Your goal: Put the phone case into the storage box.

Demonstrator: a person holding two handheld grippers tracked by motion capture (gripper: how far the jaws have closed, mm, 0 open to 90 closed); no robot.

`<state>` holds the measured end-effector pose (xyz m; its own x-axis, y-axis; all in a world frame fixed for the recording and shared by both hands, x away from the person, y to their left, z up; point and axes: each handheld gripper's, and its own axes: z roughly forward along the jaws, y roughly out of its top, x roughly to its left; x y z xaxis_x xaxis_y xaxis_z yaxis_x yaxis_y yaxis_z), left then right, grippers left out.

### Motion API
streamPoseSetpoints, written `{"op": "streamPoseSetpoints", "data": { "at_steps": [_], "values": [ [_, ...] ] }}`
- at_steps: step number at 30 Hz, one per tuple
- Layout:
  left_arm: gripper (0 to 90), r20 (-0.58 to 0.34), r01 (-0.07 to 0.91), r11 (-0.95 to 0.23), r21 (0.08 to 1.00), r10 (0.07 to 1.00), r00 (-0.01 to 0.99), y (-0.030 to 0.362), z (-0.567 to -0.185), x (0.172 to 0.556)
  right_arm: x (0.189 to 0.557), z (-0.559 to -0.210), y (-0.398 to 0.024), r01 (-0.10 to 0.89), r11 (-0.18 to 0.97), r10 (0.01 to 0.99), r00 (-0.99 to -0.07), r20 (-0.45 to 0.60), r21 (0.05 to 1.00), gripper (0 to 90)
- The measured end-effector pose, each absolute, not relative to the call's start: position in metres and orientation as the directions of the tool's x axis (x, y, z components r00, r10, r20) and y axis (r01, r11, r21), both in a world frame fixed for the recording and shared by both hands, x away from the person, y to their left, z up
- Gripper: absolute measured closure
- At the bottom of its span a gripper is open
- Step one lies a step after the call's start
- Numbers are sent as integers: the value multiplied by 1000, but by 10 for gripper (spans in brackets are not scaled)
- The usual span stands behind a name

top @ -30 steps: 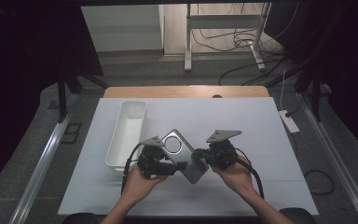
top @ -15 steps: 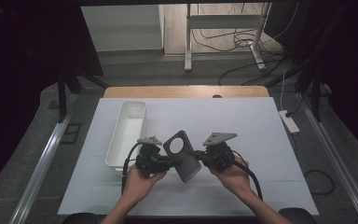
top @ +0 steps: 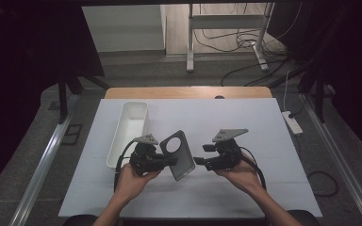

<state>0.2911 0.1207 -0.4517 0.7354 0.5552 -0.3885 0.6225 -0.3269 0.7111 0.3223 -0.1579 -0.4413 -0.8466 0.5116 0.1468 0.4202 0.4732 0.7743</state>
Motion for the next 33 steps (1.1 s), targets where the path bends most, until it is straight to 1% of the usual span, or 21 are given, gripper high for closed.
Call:
{"op": "streamPoseSetpoints", "data": {
  "at_steps": [1,4,5,7,11,15,16,18,20,22,23,24,25,26,27,28,29,30,31,32,33],
  "values": [
    [793,-377,613,-339,713,552,744,122,-451,291,322,-441,-158,420,473,512,-847,147,774,319],
    [792,-352,592,-363,720,543,762,124,-449,290,323,-443,-156,406,492,510,-851,123,770,111],
    [792,-349,587,-372,719,537,768,124,-449,290,323,-444,-155,415,494,509,-851,133,764,84],
    [792,-336,574,-387,722,529,779,124,-449,290,323,-444,-154,425,495,500,-853,151,758,65],
    [792,-325,551,-411,727,500,802,123,-447,289,321,-445,-152,414,504,485,-862,148,758,70],
    [792,-318,519,-427,740,457,830,119,-444,286,319,-443,-152,387,513,448,-882,145,766,157],
    [792,-318,511,-432,743,444,838,118,-443,285,318,-442,-151,375,519,431,-891,144,768,199],
    [792,-312,494,-442,749,422,851,116,-442,284,316,-442,-150,353,534,410,-903,130,768,233],
    [792,-311,481,-451,752,400,862,113,-441,282,314,-443,-147,329,556,380,-917,118,763,309],
    [792,-308,466,-461,756,378,873,110,-441,281,312,-444,-145,319,571,361,-925,118,757,345],
    [792,-310,463,-463,756,369,876,109,-441,280,311,-444,-144,311,582,346,-931,117,751,384],
    [791,-310,456,-466,758,357,881,108,-441,280,310,-445,-143,302,592,325,-938,121,748,400],
    [791,-310,456,-466,758,357,881,108,-441,280,310,-445,-143,302,592,325,-938,121,748,400],
    [791,-310,453,-470,758,351,883,107,-440,280,308,-445,-141,290,600,311,-943,117,745,483],
    [791,-308,451,-472,758,350,885,106,-440,279,308,-445,-141,290,600,311,-943,117,745,483],
    [791,-304,449,-473,758,353,885,106,-441,280,308,-445,-141,290,602,299,-946,127,743,521],
    [791,-305,453,-473,755,357,883,106,-442,280,306,-445,-140,286,609,280,-950,137,740,620],
    [791,-299,452,-476,754,363,882,106,-442,280,306,-445,-139,280,616,271,-953,136,736,653],
    [791,-299,452,-476,754,363,882,106,-442,280,306,-445,-139,280,616,271,-953,136,736,653],
    [791,-287,454,-481,750,382,879,107,-443,280,306,-445,-139,275,626,271,-954,127,730,678],
    [792,-283,456,-480,749,391,876,108,-444,280,306,-445,-140,277,633,260,-956,138,723,731]
  ]
}}
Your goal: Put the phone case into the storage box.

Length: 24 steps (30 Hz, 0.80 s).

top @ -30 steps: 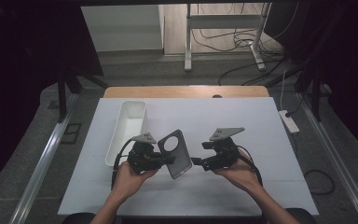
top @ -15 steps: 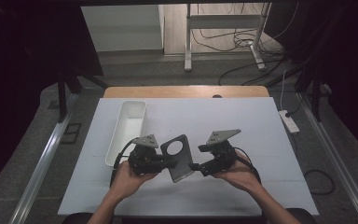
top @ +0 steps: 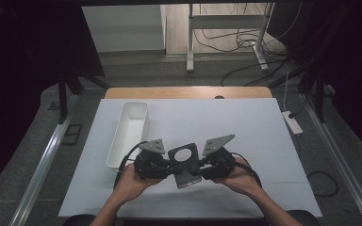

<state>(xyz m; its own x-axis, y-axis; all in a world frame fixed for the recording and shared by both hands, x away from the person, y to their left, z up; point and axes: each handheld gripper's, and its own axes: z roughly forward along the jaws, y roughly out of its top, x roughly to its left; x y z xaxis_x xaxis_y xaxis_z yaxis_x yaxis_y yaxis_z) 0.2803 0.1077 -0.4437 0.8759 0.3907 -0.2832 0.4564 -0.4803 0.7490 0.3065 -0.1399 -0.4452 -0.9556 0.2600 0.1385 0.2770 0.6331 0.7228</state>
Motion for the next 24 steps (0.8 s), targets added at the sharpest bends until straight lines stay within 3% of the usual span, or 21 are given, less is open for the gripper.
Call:
{"op": "streamPoseSetpoints", "data": {
  "at_steps": [3,10,17,24],
  "values": [
    [789,-294,465,-457,758,397,870,112,-444,282,306,-444,-141,268,635,227,-961,156,724,801],
    [722,-261,469,-434,769,456,851,112,-442,282,304,-439,-141,266,615,264,-956,125,742,805],
    [459,-253,494,-388,778,527,811,122,-444,286,307,-439,-146,286,597,344,-935,82,750,804],
    [284,-210,477,-355,804,581,786,128,-447,289,309,-439,-150,317,565,415,-907,69,762,804]
  ]
}}
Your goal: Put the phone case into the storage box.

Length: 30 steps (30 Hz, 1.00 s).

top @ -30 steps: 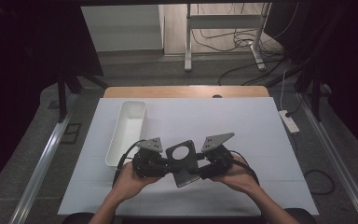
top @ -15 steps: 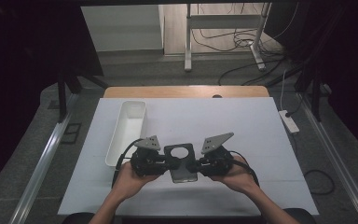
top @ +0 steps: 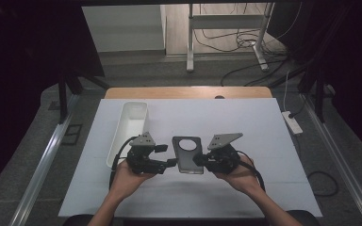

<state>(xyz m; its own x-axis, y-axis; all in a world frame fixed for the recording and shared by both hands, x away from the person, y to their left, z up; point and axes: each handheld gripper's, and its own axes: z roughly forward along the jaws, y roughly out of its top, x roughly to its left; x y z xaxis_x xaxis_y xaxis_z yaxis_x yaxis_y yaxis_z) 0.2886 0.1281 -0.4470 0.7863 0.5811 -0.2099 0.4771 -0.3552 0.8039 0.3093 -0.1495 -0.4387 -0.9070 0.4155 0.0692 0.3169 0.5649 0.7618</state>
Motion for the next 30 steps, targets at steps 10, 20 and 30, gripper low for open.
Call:
{"op": "streamPoseSetpoints", "data": {
  "at_steps": [10,20,30],
  "values": [
    [84,-195,494,-322,808,645,739,129,-452,291,312,-441,-151,407,513,544,-835,80,756,804],
    [7,-190,506,-320,801,666,722,124,-450,289,309,-441,-147,413,499,545,-833,95,762,804],
    [428,-136,475,-369,799,658,741,116,-449,283,304,-441,-142,410,499,532,-840,104,763,804]
  ]
}}
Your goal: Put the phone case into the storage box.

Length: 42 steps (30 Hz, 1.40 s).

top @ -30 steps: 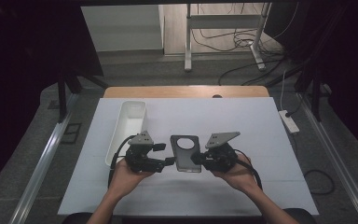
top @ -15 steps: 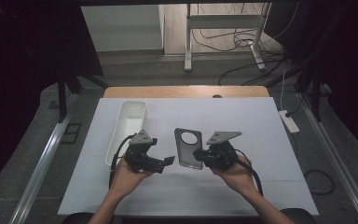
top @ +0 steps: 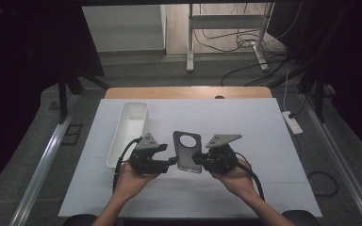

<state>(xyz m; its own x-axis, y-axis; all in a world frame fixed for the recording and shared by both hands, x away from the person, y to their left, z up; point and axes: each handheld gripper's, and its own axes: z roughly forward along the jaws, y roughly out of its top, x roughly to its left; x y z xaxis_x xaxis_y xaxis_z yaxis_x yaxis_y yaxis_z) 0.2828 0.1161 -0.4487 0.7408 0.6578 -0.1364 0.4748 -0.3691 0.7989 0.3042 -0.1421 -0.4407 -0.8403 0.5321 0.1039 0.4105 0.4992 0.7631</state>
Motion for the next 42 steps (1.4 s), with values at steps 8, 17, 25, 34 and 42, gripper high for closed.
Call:
{"op": "streamPoseSetpoints", "data": {
  "at_steps": [8,17,25,34,42],
  "values": [
    [630,-193,502,-345,793,639,745,116,-449,284,300,-440,-137,404,502,511,-852,115,765,804],
    [837,-229,528,-335,780,633,739,117,-449,285,300,-442,-136,406,509,503,-856,120,759,801],
    [877,-238,555,-304,774,672,701,117,-449,286,299,-444,-134,401,504,474,-869,143,765,688],
    [890,-171,563,-340,753,725,667,117,-450,286,295,-442,-132,366,526,440,-890,122,768,575],
    [890,-164,571,-321,756,752,639,126,-450,288,299,-436,-144,360,503,460,-881,108,786,502]
  ]
}}
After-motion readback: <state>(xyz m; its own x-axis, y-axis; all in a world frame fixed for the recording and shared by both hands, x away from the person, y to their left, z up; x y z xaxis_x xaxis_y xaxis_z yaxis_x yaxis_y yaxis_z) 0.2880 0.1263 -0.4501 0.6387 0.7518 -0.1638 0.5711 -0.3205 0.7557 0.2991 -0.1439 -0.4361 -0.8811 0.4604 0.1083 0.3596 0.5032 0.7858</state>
